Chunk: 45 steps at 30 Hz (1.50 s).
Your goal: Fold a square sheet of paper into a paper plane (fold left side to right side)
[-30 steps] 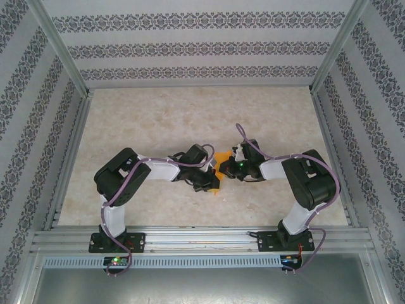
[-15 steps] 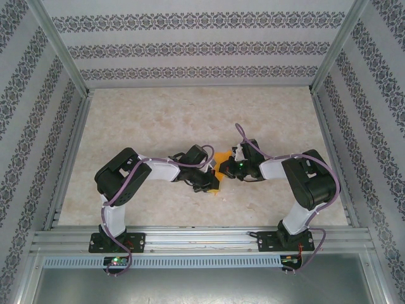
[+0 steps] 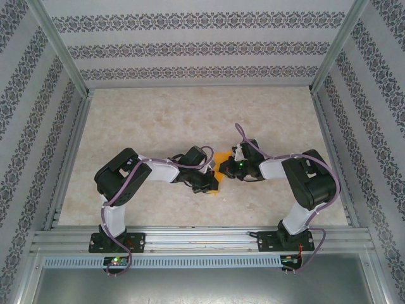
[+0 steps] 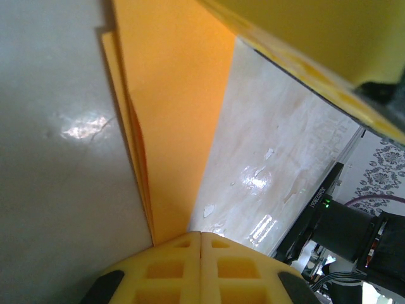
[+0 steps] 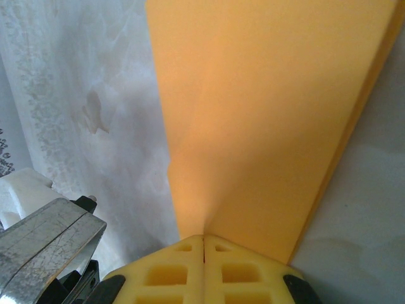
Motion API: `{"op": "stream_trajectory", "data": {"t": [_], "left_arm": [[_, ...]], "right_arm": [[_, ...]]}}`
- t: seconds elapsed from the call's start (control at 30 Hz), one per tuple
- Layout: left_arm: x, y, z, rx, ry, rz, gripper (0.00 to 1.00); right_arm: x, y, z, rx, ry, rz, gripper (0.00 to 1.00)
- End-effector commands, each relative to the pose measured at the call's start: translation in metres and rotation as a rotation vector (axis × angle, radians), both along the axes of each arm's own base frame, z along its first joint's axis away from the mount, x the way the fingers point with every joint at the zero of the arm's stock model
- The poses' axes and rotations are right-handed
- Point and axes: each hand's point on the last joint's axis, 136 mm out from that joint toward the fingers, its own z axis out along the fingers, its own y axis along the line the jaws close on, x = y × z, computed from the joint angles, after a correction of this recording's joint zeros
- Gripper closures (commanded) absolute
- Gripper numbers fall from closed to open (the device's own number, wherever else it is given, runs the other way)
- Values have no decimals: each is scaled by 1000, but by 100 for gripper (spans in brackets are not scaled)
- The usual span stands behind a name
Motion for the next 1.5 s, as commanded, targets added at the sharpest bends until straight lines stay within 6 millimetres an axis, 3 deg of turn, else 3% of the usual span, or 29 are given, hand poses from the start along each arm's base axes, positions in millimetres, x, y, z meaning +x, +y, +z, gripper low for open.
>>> {"op": "stream_trajectory", "data": {"t": [0.0,0.47,0.97,1.17,1.47], "left_arm": [[-13,9,-12,58,17,-6,96],[-39,16,-27,126,37,-31,96],[-52,23,-26,120,39,-14,96],[-45,17,-6,67,-6,-3,96],[-16,5,28,-8,-79,18,96]], "right_arm": [[-43,-40,-63,-244,196,-41,100],[-43,-41,-64,-253,200,-35,100],[-43,-40,-66,-256,208,-28,100],[-42,-38,-63,-246,206,-26,100],[-41,-37,-62,-244,203,-25,100]]}}
